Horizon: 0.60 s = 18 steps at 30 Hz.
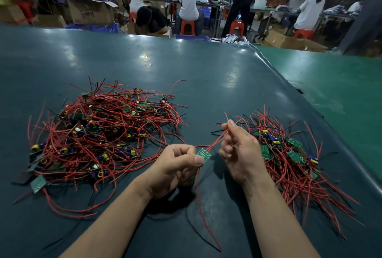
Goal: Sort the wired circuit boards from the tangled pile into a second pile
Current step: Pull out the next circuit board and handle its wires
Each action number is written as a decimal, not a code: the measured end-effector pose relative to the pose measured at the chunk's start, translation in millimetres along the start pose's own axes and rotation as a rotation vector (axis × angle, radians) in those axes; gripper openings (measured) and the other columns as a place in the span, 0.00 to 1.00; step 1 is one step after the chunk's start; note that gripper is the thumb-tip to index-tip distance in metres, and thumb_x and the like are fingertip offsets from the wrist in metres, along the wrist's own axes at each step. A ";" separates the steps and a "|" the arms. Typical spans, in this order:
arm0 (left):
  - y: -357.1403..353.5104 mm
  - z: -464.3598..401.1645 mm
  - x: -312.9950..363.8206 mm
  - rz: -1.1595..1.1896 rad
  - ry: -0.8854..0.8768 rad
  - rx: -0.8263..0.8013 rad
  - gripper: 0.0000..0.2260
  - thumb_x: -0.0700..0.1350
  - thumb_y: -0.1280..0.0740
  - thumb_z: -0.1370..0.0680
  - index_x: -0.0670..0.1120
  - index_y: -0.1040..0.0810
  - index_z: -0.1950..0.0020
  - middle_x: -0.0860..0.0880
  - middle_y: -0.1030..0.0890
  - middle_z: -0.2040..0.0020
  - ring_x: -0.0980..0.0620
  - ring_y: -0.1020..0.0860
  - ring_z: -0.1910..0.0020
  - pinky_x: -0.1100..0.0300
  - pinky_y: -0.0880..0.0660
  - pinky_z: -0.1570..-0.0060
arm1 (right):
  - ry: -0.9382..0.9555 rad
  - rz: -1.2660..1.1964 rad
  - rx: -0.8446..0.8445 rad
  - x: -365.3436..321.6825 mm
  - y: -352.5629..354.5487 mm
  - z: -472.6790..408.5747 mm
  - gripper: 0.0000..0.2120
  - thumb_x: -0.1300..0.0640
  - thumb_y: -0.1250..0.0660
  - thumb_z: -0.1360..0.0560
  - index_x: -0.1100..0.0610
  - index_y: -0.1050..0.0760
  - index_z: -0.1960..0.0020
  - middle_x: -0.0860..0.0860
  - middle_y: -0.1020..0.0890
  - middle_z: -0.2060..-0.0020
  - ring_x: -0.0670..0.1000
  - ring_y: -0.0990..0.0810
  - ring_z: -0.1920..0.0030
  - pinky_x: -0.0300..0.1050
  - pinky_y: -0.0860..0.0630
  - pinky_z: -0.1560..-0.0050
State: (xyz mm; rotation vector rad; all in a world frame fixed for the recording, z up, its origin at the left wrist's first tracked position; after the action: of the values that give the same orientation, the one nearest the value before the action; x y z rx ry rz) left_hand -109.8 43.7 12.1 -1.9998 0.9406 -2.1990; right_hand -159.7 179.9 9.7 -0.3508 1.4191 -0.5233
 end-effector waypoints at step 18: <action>5.7 -2.3 1.5 0.038 -0.021 0.056 0.17 0.43 0.27 0.36 0.47 0.37 0.71 0.50 0.38 0.77 0.54 0.43 0.76 0.67 0.41 0.76 | 0.035 0.046 -0.172 -0.5 -28.6 12.5 0.06 0.56 0.30 0.30 0.56 0.17 0.65 0.50 0.27 0.73 0.44 0.35 0.79 0.34 0.41 0.80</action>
State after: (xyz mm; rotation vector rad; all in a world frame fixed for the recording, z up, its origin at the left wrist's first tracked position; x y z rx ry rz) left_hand -114.3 39.4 10.9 -1.9602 0.8963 -2.1557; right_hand -151.2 155.2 26.9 -0.4472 1.5066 -0.3725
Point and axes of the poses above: each hand's wrist, its own z-axis away from the middle knuckle, its own y-axis out of the back of the hand, x = y × z, the point moved 8 cm from there along -z, towards the middle knuckle
